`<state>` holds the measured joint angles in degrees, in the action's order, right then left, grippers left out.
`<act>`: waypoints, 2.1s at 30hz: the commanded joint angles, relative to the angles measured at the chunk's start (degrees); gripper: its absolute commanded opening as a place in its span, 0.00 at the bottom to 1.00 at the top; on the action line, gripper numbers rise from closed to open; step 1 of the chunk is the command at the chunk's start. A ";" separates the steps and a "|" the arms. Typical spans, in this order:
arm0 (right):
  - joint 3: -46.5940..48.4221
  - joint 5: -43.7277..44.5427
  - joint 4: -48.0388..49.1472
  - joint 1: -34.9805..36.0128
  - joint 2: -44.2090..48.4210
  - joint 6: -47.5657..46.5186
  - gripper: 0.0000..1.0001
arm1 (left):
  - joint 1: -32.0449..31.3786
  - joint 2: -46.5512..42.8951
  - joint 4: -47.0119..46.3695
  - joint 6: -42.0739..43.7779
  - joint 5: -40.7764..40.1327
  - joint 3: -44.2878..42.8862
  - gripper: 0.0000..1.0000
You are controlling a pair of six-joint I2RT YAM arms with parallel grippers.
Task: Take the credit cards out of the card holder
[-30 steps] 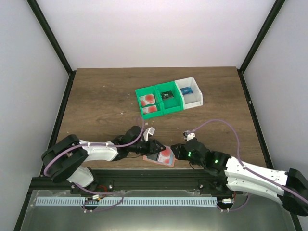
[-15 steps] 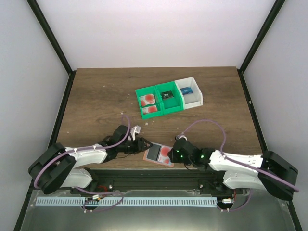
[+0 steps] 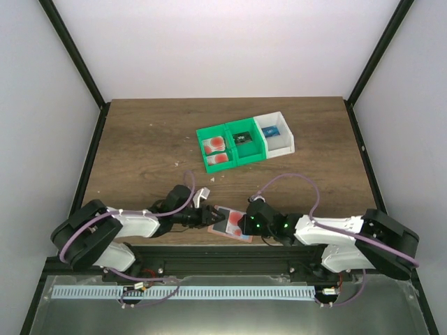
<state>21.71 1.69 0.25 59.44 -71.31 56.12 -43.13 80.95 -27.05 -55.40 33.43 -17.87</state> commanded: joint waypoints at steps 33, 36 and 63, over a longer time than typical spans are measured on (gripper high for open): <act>-1.46 -0.02 0.25 0.34 0.42 -0.51 0.16 | -5.61 11.98 -12.70 -3.26 1.19 -2.52 0.17; -1.64 -0.02 0.25 0.39 0.38 -0.49 0.16 | -5.65 12.21 -13.36 -3.64 1.37 -2.52 0.08; -1.86 1.03 -1.03 0.26 0.73 -0.35 0.16 | -1.91 1.10 0.90 0.94 -2.38 -1.43 0.00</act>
<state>20.47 1.74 2.11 59.44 -70.76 56.01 -45.80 84.20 -28.73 -56.64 33.39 -19.49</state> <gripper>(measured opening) 0.162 0.019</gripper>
